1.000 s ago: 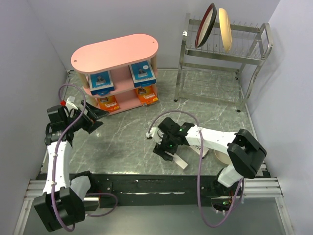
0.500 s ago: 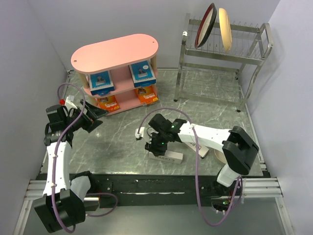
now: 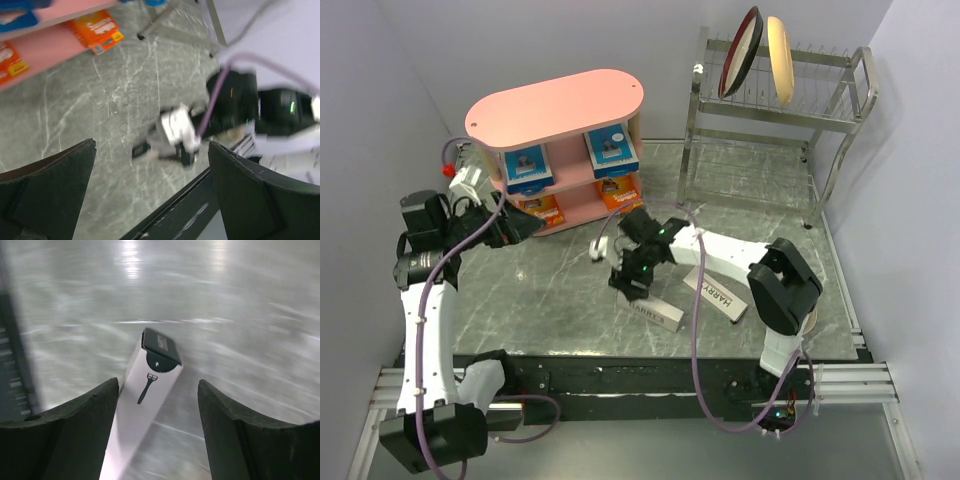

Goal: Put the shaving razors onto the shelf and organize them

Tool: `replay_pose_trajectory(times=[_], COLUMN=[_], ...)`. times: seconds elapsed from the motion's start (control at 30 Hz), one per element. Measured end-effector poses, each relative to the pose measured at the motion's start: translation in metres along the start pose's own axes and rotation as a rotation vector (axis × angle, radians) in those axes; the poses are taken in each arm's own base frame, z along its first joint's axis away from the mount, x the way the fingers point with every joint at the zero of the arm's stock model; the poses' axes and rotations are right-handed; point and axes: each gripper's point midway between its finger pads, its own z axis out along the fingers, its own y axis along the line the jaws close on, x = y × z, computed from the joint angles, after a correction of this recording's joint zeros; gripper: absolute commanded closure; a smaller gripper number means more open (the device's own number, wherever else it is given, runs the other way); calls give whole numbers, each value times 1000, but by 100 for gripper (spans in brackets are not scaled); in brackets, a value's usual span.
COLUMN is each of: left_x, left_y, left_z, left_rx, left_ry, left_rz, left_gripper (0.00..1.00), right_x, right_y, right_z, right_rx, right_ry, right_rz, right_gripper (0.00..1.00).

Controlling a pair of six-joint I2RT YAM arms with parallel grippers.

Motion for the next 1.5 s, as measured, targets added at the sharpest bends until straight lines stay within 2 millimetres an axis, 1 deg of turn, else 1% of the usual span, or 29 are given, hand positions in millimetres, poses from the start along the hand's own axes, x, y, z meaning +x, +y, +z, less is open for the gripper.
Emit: replay_pose_trajectory(times=[0.07,0.1,0.17,0.2,0.23,0.33,0.43,0.5,0.53,0.6,0.7,0.77,0.83,0.9,0.93,1.0,1.03,1.07,1.17,1.23,1.27,1.3,1.43,1.5], left_x=[2,7,16,25,31,60,83,98,103,109,117,126,136,156,169,193,204,213,232,244,251,257,285,293], left_y=[-9,-15,-23,-27,-30,-44,-57,-64,-65,-66,-63,-57,-52,-46,-43,-38,-37,-37,-37,-35,-34,-31,-20,-18], left_z=[4,8,17,23,27,35,38,39,39,41,46,49,56,61,63,67,68,72,84,95,100,104,111,115], left_rx=[42,69,112,141,160,226,302,354,371,404,448,487,513,546,570,617,641,669,718,738,747,752,769,767], left_ry=[48,80,152,195,225,323,384,423,433,442,467,498,511,539,553,592,616,638,704,751,772,796,889,913], left_rz=[80,111,171,213,241,364,513,625,671,774,920,1018,1094,1164,1201,1261,1276,1297,1300,1287,1282,1276,1249,1238], left_gripper=[1,1,0,1,1,1,1,0,0,0,1,1,1,9,15,47,69,85,86,89,92,93,94,94], right_x=[-3,-5,-3,0,2,7,19,27,30,35,45,44,36,29,26,26,26,28,36,43,46,49,56,57], right_y=[-22,-37,-54,-61,-64,-68,-64,-59,-59,-65,-77,-81,-78,-75,-73,-68,-67,-68,-75,-81,-83,-85,-91,-92], right_z=[-10,-16,-24,-27,-29,-32,-38,-46,-52,-68,-99,-117,-132,-143,-148,-158,-162,-167,-181,-191,-194,-198,-212,-217], right_rx=[59,101,152,174,186,216,238,247,256,291,367,409,437,456,468,487,497,508,548,576,587,599,636,650], right_ry=[-17,-29,-38,-33,-29,-15,0,-1,-7,-27,-61,-92,-131,-162,-180,-204,-213,-222,-242,-254,-258,-263,-286,-296], right_rz=[9,14,17,19,19,9,13,27,41,75,128,145,146,151,154,164,175,187,243,285,300,316,361,375], right_gripper=[27,27,27,27,27,27,26,26,26,26,26,26,26,26,26,25,25,25,25,25,25,25,25,25])
